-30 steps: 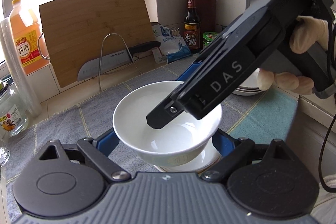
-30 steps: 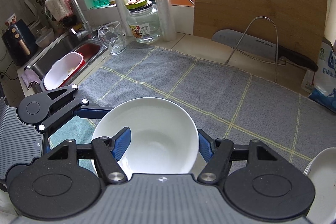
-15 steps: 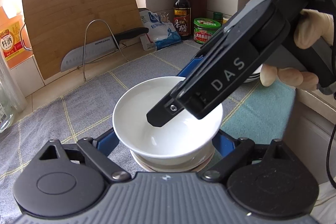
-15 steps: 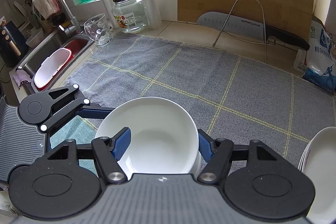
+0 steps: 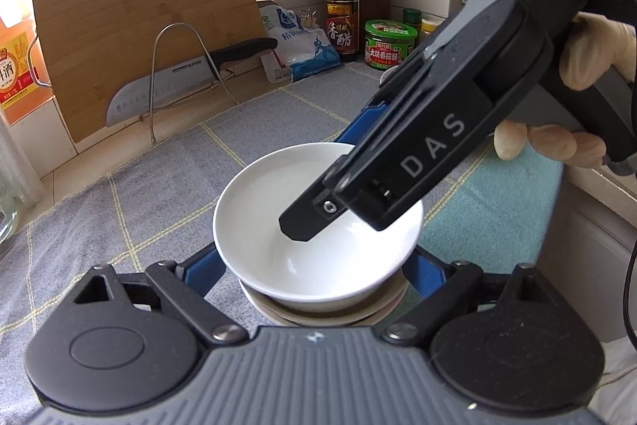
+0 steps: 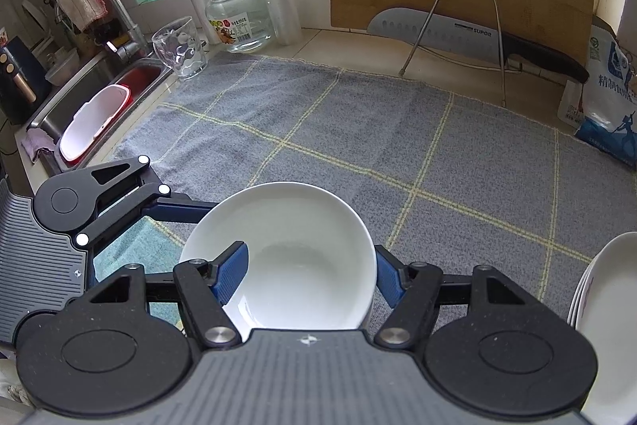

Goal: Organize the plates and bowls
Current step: 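Lower the bowl onto the stacked bowls and open the right tool, then grip the stack of three bowls from opposite sides with both tools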

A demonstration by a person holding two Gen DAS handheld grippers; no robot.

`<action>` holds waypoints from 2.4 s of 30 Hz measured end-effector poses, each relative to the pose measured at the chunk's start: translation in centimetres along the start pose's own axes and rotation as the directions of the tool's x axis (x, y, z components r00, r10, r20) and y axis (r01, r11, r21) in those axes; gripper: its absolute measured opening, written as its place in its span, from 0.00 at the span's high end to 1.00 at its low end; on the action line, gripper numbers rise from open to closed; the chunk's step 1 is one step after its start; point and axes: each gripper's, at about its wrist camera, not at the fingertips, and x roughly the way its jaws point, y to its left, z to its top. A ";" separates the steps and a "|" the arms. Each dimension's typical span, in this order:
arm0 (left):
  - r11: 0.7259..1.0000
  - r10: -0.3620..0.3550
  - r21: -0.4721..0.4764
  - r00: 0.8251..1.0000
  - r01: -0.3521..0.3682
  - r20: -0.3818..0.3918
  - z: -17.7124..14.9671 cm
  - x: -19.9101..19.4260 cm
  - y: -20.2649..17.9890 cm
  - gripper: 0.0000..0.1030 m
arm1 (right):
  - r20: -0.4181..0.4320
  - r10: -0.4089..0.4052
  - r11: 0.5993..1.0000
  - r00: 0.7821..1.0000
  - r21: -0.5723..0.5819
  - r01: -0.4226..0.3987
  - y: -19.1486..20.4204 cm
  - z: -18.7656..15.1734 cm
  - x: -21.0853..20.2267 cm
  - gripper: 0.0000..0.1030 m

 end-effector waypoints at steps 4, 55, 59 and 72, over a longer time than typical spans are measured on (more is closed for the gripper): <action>1.000 -0.009 -0.005 1.000 0.009 -0.002 0.0 0.1 0.2 0.08 | -0.001 0.000 1.000 1.000 0.002 0.000 -0.1 0.0 0.1 0.30; 0.984 -0.173 0.047 0.985 0.172 0.017 -4.1 -2.0 7.2 0.01 | 0.158 -0.240 0.963 0.958 -0.087 0.256 4.7 -6.9 -3.1 0.00; 0.978 -0.134 0.154 0.990 0.139 -0.040 -4.5 -0.7 5.5 0.01 | 0.145 -0.239 0.959 0.960 -0.122 0.257 4.6 -7.7 -2.5 0.00; 0.984 -0.115 0.133 0.992 0.121 -0.052 -4.2 0.9 4.1 0.02 | 0.083 -0.127 0.954 0.988 -0.263 0.145 2.0 -8.6 0.1 0.00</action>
